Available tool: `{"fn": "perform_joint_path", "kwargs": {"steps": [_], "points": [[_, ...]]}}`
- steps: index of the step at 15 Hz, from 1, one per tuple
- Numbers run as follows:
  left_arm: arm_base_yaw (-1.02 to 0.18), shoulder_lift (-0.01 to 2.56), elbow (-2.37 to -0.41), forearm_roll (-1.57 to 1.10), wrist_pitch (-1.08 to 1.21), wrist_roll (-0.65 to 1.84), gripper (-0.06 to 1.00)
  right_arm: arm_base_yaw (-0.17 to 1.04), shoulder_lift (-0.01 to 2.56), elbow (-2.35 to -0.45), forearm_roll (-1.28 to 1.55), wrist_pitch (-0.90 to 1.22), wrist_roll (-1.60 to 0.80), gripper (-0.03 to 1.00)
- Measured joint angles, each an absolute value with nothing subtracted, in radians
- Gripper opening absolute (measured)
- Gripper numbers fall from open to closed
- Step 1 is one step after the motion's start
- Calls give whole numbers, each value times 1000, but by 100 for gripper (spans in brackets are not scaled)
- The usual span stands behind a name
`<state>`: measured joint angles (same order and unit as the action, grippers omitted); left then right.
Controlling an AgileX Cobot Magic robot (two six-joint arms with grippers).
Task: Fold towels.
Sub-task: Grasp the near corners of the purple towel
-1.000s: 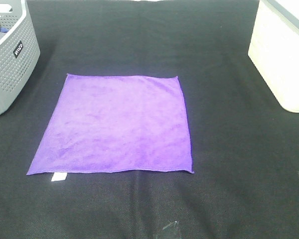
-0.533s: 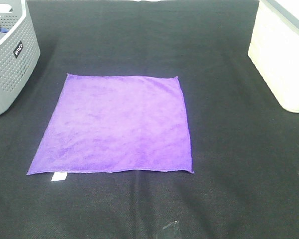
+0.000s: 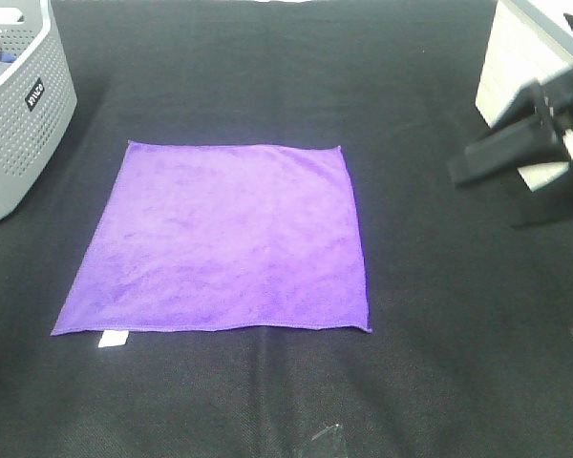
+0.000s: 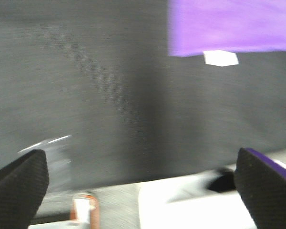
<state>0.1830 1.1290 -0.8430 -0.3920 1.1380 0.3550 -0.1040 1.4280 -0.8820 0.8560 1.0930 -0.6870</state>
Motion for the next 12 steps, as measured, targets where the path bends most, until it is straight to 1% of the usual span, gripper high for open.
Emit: {"fn": "perform_joint_path", "kwargs": {"steps": [1,3,6,8,12], "points": [[235,1248,-844,-557,1120,510,98,-136,1517,-917,905,1133,-731,93],[282,1353,-844,-662,1087,615,98,-145,1569,-928,920,1153,-746,93],[288,1385,-845,-697,1017,659,98,-146,1572,-929,923,1162,-746,93],[288,1415,-855,-707,1009,659,98,-146,1572,-929,923,1133,-746,93],[288,1691,-978,-710,1031,698,98,-146,1647,-929,929,1048,-766,93]]}}
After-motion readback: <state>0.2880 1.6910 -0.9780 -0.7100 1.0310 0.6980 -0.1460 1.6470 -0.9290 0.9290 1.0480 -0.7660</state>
